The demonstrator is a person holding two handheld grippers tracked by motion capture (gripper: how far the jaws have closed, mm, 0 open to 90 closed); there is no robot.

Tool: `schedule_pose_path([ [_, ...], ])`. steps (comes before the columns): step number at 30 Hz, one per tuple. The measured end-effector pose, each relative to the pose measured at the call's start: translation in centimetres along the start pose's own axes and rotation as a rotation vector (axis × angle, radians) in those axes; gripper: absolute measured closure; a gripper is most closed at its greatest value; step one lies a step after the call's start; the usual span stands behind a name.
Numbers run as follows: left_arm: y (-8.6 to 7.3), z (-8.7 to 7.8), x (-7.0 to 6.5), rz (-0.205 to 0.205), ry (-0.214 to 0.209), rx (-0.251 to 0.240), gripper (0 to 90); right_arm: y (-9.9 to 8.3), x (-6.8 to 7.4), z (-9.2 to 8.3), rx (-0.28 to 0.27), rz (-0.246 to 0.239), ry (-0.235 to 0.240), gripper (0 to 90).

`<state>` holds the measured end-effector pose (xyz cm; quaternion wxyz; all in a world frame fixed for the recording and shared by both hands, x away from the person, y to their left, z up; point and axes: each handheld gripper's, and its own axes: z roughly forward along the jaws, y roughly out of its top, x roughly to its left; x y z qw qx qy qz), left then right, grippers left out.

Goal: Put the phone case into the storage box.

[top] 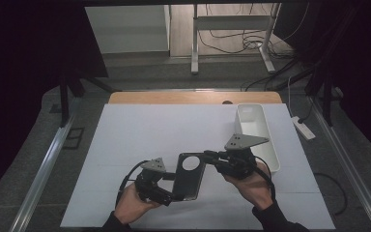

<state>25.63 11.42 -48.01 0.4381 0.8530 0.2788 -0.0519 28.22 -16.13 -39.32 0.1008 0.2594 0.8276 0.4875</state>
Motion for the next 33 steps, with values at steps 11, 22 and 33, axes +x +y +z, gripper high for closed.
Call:
schedule_pose_path([
  [11,-1.1,-1.8,0.2,0.015,0.082,-0.054,1.1,0.5,-0.3,-0.8,-0.005,-0.024,-0.033,80.8],
  [22,-3.0,-3.6,0.2,-0.004,0.154,-0.111,0.0,0.9,-1.5,-1.9,-0.020,-0.016,-0.071,80.8],
  [33,-5.1,-5.6,-0.3,-0.022,0.253,-0.108,0.0,1.7,-2.7,-2.7,-0.018,-0.025,-0.113,80.8],
])
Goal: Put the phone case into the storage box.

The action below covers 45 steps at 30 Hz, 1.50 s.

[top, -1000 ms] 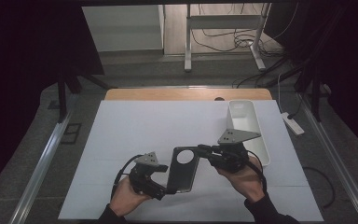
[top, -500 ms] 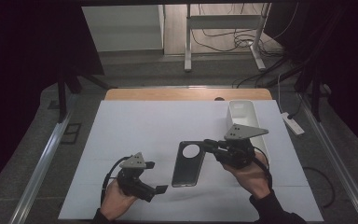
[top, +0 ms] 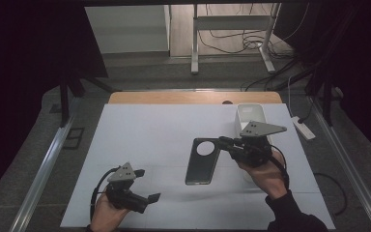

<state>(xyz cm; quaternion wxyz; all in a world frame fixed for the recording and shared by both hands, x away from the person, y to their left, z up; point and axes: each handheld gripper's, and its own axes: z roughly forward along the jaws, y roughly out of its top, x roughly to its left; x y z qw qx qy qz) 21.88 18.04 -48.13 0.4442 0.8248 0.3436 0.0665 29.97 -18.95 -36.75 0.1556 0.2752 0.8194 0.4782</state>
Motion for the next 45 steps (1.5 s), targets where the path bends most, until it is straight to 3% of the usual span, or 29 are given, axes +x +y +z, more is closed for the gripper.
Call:
schedule_pose_path([
  [12,-2.6,-1.9,0.6,-0.045,0.097,0.012,0.0,0.5,-1.4,-0.4,-0.006,-0.002,-0.031,80.8],
  [21,-4.5,-3.8,1.1,-0.106,0.144,0.007,0.0,0.8,-2.4,-0.7,-0.017,0.006,-0.053,80.8],
  [27,-5.4,-4.3,1.1,-0.117,0.176,0.035,0.0,1.1,-3.1,-1.0,-0.024,0.006,-0.066,80.8],
  [39,-6.2,-4.9,1.2,-0.136,0.196,0.036,0.0,2.4,-3.9,-1.6,-0.024,-0.014,-0.093,80.8],
  [45,-6.1,-4.6,1.1,-0.130,0.205,0.060,0.0,3.0,-4.4,-2.0,-0.023,-0.026,-0.105,80.8],
])
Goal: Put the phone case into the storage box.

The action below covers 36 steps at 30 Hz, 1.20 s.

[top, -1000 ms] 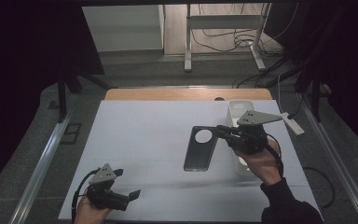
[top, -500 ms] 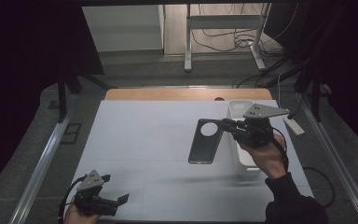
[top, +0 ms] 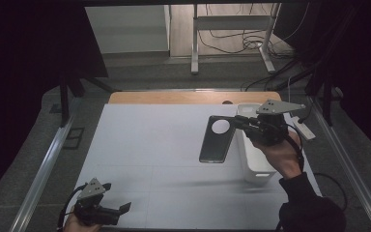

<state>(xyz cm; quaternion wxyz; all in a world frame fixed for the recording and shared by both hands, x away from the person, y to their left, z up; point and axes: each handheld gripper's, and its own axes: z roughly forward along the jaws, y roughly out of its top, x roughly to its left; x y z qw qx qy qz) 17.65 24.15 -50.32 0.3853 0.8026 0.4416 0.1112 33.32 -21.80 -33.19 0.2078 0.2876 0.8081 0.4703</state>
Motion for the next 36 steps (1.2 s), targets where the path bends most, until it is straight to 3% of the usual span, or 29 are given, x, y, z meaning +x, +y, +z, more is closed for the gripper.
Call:
schedule_pose_path([
  [4,0.0,-0.1,-0.2,-0.001,0.021,0.014,0.0,0.3,-0.3,-0.2,0.001,-0.008,-0.011,80.8],
  [15,-0.2,-0.4,0.1,-0.007,0.015,-0.015,0.0,1.1,-1.5,-0.8,0.004,-0.014,-0.047,80.8],
  [36,-0.3,-0.4,0.4,-0.018,-0.001,-0.020,0.0,1.4,-5.9,-1.6,0.003,-0.023,-0.143,80.8],
])
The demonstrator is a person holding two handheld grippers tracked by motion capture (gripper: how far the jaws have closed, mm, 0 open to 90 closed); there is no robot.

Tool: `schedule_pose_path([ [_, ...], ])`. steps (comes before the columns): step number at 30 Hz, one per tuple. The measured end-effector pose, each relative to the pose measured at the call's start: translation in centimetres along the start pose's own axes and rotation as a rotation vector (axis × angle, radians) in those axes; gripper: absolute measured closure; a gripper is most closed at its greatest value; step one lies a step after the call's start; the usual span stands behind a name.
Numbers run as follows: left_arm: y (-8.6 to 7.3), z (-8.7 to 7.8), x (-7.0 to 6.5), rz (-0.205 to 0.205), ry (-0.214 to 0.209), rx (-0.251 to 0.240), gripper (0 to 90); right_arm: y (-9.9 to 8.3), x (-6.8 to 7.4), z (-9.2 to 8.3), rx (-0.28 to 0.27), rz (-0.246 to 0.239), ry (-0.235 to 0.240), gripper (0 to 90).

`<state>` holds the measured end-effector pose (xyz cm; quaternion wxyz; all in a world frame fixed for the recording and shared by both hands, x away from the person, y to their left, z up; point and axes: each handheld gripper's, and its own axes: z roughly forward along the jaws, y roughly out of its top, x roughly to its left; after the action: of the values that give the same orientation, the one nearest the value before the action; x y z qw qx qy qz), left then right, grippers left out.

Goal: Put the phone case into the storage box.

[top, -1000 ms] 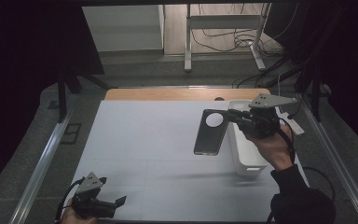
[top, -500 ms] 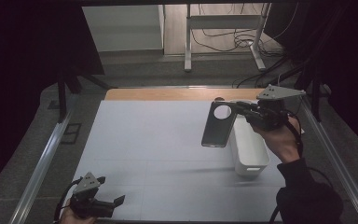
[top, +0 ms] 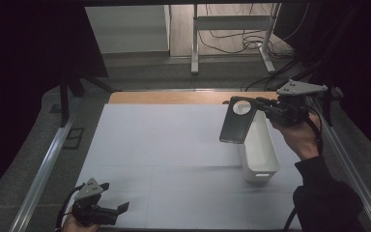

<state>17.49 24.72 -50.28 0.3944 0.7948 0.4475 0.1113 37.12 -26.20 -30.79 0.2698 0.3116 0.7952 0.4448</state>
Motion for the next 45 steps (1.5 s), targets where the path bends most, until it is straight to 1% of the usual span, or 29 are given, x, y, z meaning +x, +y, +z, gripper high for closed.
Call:
schedule_pose_path([
  [3,0.0,0.0,0.0,0.001,-0.002,0.001,0.0,0.1,-0.8,0.0,-0.004,-0.007,-0.013,80.8],
  [5,0.0,0.0,0.0,0.002,-0.003,0.002,0.0,0.1,-1.0,0.0,-0.005,-0.008,-0.015,80.8],
  [7,0.0,0.0,0.0,0.006,-0.004,0.005,0.0,0.1,-1.6,0.0,-0.013,-0.017,-0.018,80.8],
  [11,0.0,0.1,-0.1,0.011,-0.004,0.008,0.0,0.1,-2.4,0.2,-0.011,-0.024,-0.024,80.8],
  [15,0.0,0.1,-0.1,0.012,-0.005,0.009,0.0,0.2,-3.2,0.2,-0.013,-0.020,-0.031,80.8],
  [22,0.0,0.0,-0.1,0.012,-0.004,0.009,0.0,0.5,-5.0,0.3,-0.011,-0.024,-0.064,80.8],
  [23,0.0,0.1,-0.1,0.013,-0.004,0.010,0.0,0.5,-5.0,0.3,-0.011,-0.024,-0.064,80.8],
  [28,0.0,0.1,-0.1,0.013,-0.003,0.009,0.0,0.5,-6.1,0.5,-0.005,-0.032,-0.080,80.8],
  [32,0.0,0.0,-0.1,0.013,-0.004,0.010,0.0,0.4,-6.7,0.8,-0.002,-0.033,-0.086,80.8],
  [39,0.0,0.0,0.0,0.011,-0.008,0.008,0.0,0.1,-7.7,1.6,0.005,-0.050,-0.112,80.8],
  [40,0.0,0.0,0.0,0.011,-0.008,0.008,0.0,0.0,-7.9,1.7,0.008,-0.045,-0.116,80.8],
  [44,0.0,0.0,0.0,0.009,-0.009,0.009,0.0,-0.1,-8.3,2.1,0.008,-0.046,-0.122,80.8],
  [45,0.0,0.0,0.0,0.010,-0.009,0.009,0.0,-0.1,-8.5,2.2,0.012,-0.054,-0.124,80.8],
])
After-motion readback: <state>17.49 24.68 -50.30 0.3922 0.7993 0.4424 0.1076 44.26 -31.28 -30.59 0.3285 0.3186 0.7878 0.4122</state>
